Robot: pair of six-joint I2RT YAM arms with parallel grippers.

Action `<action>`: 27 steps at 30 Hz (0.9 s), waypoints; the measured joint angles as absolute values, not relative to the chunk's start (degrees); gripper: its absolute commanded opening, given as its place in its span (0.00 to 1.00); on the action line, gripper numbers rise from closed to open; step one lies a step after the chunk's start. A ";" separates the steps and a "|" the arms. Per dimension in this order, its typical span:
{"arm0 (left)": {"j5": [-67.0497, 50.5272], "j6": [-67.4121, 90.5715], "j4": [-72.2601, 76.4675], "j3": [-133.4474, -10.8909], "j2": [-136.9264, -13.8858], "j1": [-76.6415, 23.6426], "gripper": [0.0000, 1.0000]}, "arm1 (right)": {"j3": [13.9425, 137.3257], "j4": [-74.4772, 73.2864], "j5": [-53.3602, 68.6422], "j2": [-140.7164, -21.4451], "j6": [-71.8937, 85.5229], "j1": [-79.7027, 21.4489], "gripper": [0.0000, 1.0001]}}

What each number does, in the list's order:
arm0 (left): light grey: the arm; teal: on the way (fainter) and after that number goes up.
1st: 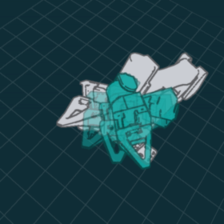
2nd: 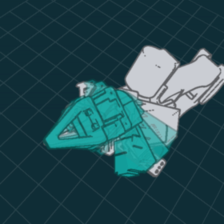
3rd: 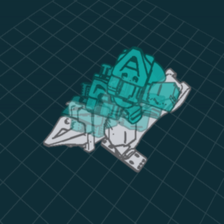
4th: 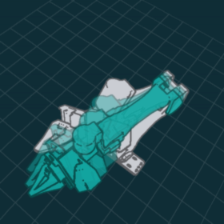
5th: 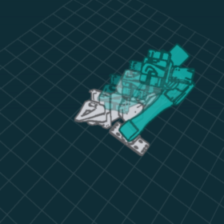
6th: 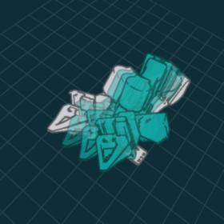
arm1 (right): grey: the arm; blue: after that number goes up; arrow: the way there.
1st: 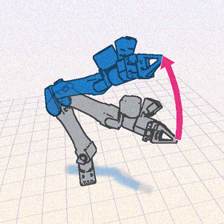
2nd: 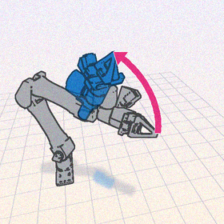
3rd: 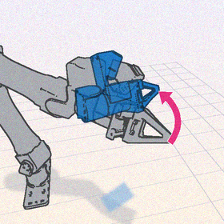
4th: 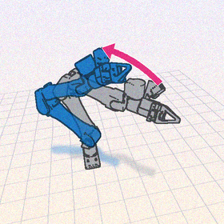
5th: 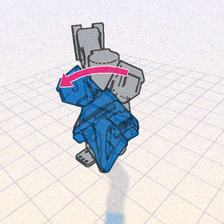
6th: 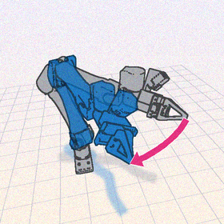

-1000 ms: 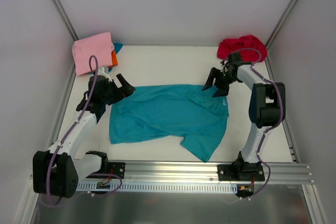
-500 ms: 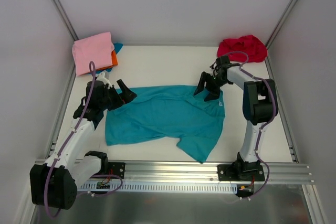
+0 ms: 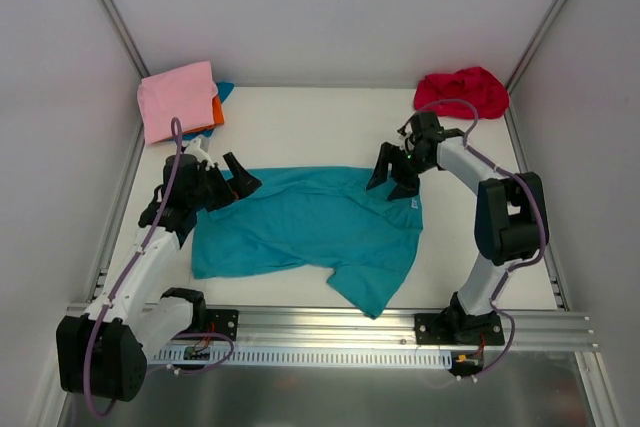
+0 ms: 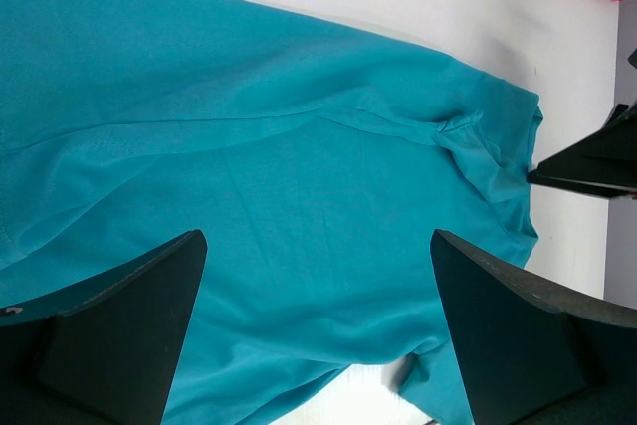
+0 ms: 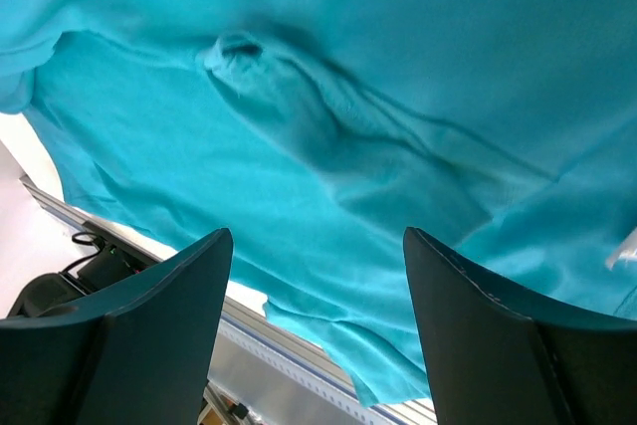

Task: Fold and stack the t-shirts
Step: Fold the flattened tshirt in 1/3 of the way

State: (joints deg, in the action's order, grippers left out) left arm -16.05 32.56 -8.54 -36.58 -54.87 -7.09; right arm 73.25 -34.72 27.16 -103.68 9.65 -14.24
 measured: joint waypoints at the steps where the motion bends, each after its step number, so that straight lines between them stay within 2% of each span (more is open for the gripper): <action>1: -16.05 32.56 -8.58 -36.58 -54.78 -7.09 0.99 | 72.60 -34.79 27.11 -102.76 9.74 -14.37 0.74; 9: -16.32 32.56 -9.02 -36.27 -53.89 -7.09 0.99 | 66.92 -34.83 25.82 -99.18 10.31 -17.37 0.74; 18: -16.38 31.94 -10.52 -35.83 -51.48 -7.09 0.99 | 66.30 -35.33 19.44 -98.83 10.15 -15.57 0.74; 27: -16.38 31.48 -10.96 -35.79 -51.42 -7.09 0.99 | 64.99 -34.48 17.39 -98.67 10.24 -12.86 0.66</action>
State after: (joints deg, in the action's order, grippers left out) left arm -16.38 31.48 -10.96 -35.79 -51.42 -7.09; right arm 64.99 -34.48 17.39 -98.67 10.24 -12.86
